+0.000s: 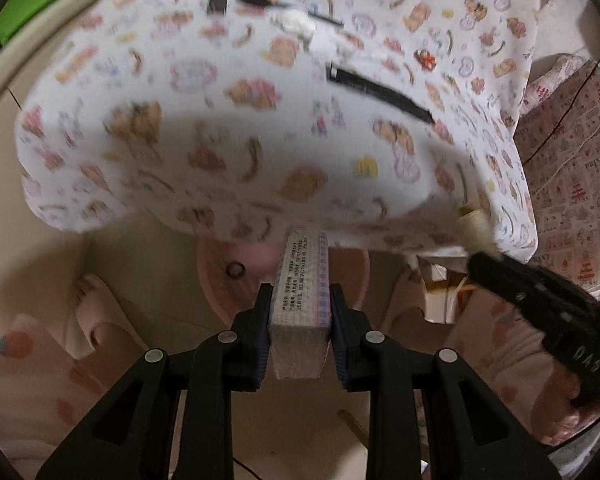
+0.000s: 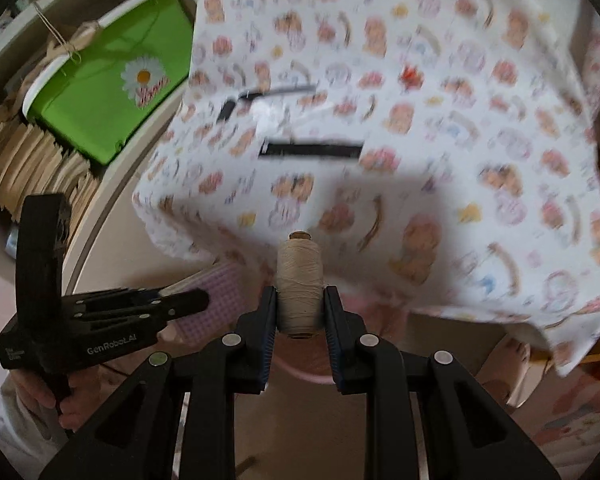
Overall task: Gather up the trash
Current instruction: 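Carry the box and spool down over the pink basket with both tools, then open both tools to drop the box and spool into the basket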
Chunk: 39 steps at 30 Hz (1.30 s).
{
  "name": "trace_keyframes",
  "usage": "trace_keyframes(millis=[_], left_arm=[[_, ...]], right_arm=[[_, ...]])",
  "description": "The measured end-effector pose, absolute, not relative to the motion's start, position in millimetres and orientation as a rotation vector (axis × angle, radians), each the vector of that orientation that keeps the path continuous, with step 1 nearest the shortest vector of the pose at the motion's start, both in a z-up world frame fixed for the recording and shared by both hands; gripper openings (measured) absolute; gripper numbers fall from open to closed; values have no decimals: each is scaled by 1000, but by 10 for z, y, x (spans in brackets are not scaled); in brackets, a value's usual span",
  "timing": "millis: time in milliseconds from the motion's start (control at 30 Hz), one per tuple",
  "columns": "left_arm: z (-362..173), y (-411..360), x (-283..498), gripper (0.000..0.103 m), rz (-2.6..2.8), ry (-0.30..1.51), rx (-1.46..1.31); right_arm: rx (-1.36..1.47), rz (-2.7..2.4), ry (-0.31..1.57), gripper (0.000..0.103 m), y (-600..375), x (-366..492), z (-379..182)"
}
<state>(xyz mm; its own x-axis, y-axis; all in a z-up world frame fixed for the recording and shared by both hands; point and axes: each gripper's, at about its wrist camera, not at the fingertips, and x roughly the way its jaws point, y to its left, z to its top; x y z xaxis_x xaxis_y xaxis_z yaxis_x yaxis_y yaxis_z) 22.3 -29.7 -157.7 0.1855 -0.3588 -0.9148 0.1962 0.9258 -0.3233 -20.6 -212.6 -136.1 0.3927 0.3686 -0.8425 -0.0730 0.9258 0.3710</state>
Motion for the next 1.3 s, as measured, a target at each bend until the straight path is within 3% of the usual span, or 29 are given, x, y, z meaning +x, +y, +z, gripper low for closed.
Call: trace_keyframes(millis=[700, 1133, 1300], left_arm=[[-2557, -320, 367, 26, -215, 1449, -24], [-2755, -318, 391, 27, -225, 1506, -67], [-2741, -305, 390, 47, -198, 1501, -31]], right_arm=[[153, 166, 1368, 25, -1771, -65, -2429], [172, 127, 1419, 25, -1824, -10, -2668], [207, 137, 1448, 30, -1828, -3, -2705]])
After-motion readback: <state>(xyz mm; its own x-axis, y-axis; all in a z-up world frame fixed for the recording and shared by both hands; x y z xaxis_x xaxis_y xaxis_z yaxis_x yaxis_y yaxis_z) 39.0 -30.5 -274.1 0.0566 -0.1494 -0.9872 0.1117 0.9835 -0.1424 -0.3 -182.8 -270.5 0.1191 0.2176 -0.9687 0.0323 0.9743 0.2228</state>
